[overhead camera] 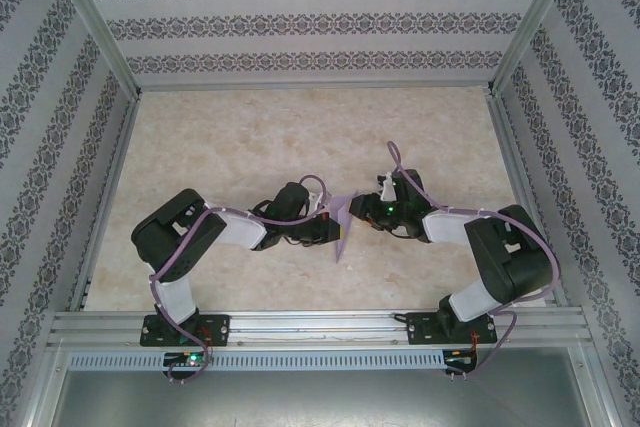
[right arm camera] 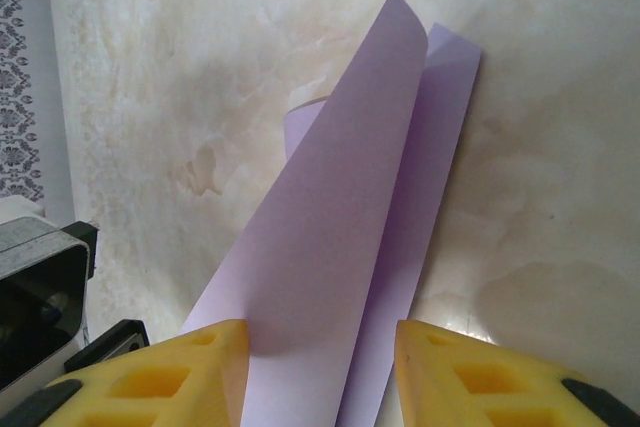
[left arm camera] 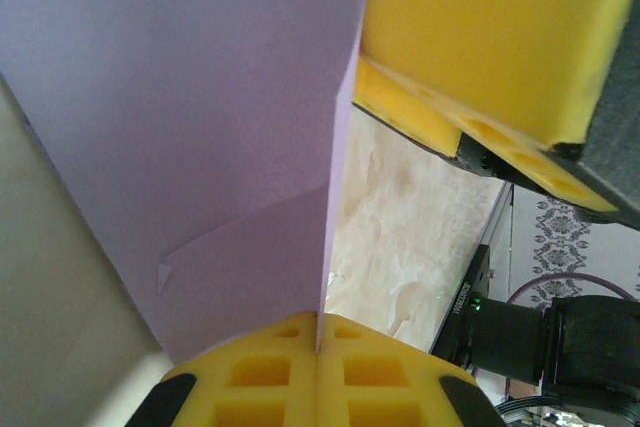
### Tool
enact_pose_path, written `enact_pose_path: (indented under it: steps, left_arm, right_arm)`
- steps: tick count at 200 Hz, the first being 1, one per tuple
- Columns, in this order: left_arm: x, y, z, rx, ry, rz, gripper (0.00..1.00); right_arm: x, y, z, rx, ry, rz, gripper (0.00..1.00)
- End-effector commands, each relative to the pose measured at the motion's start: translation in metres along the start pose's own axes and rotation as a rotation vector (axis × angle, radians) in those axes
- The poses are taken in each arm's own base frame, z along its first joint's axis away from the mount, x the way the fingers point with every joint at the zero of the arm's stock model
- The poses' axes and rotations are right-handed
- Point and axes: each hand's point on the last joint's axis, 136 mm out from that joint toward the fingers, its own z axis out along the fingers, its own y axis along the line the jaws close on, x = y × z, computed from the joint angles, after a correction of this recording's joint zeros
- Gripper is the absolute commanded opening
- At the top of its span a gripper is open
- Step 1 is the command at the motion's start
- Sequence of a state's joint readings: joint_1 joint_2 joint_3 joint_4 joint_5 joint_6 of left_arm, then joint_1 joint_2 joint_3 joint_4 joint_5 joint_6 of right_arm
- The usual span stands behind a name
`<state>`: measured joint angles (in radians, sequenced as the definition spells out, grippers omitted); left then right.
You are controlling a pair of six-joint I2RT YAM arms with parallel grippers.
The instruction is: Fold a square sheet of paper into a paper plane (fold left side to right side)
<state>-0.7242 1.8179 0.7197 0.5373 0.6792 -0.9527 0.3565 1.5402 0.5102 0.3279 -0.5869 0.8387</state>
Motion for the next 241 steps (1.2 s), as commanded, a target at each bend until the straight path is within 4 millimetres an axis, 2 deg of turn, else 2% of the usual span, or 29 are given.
enact_pose_path:
  steps: [1, 176, 241]
  left_arm:
    - [-0.008, -0.003, -0.002, 0.046, -0.025, -0.015, 0.00]
    - [-0.008, 0.008, 0.002, 0.060, -0.039, -0.075, 0.02]
    - [-0.008, 0.009, 0.001, 0.057, -0.041, -0.074, 0.13]
  right_arm:
    - [-0.002, 0.001, 0.005, -0.005, -0.016, -0.007, 0.42]
    - [0.011, -0.009, 0.028, 0.045, 0.033, 0.011, 0.39]
    - [0.023, -0.032, 0.036, 0.184, 0.083, 0.010, 0.36]
